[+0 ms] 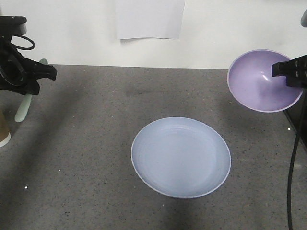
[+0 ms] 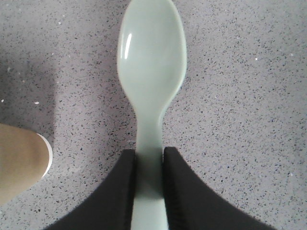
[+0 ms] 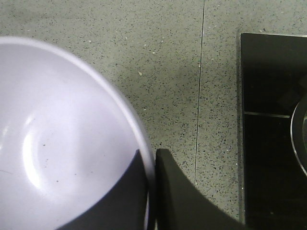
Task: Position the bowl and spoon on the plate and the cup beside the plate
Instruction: 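Approach the pale blue plate and stop the base in front of it, then lower the lavender bowl onto the plate center with the right gripper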
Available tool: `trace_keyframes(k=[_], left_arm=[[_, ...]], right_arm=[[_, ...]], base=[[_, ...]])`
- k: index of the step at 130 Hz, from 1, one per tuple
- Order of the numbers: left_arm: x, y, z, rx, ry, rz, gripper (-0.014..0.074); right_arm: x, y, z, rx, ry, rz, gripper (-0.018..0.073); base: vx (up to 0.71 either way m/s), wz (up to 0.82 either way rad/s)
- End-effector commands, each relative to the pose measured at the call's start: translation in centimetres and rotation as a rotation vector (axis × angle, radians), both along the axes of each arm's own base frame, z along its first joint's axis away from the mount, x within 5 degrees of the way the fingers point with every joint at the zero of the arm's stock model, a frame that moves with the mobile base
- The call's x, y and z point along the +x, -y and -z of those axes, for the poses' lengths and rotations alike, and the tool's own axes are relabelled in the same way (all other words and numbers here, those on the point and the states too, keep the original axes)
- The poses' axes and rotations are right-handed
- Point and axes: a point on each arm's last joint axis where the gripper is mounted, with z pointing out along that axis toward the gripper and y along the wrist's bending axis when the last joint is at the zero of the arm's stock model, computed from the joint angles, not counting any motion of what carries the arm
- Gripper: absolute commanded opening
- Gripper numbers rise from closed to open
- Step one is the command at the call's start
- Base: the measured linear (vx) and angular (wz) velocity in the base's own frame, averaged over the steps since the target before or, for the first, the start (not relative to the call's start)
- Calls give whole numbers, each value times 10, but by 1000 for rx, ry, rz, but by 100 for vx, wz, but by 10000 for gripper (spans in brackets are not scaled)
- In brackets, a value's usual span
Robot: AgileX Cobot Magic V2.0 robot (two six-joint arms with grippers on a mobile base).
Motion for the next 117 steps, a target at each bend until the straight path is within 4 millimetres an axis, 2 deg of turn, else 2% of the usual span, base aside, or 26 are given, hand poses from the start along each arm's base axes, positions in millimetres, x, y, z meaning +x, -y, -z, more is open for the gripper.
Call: trace_keyframes(k=[1, 37, 60, 87, 117], left_arm=[[-7, 1, -23, -14, 99, 3, -8], [-7, 1, -23, -14, 99, 3, -8], [-7, 1, -23, -14, 99, 3, -8], [-7, 1, -23, -14, 99, 3, -8], [-7, 1, -23, -14, 99, 3, -8]], right_arm=[[-5, 1, -23, -4, 121, 6, -1], [-3, 0, -24, 7, 139, 9, -1], [-2, -11, -17, 128, 71, -38, 0], [7, -51, 12, 139, -100, -255, 13], [16, -97, 39, 122, -195, -390, 33]], base=[[0, 0], [0, 0], [0, 0], [0, 0], [0, 0]])
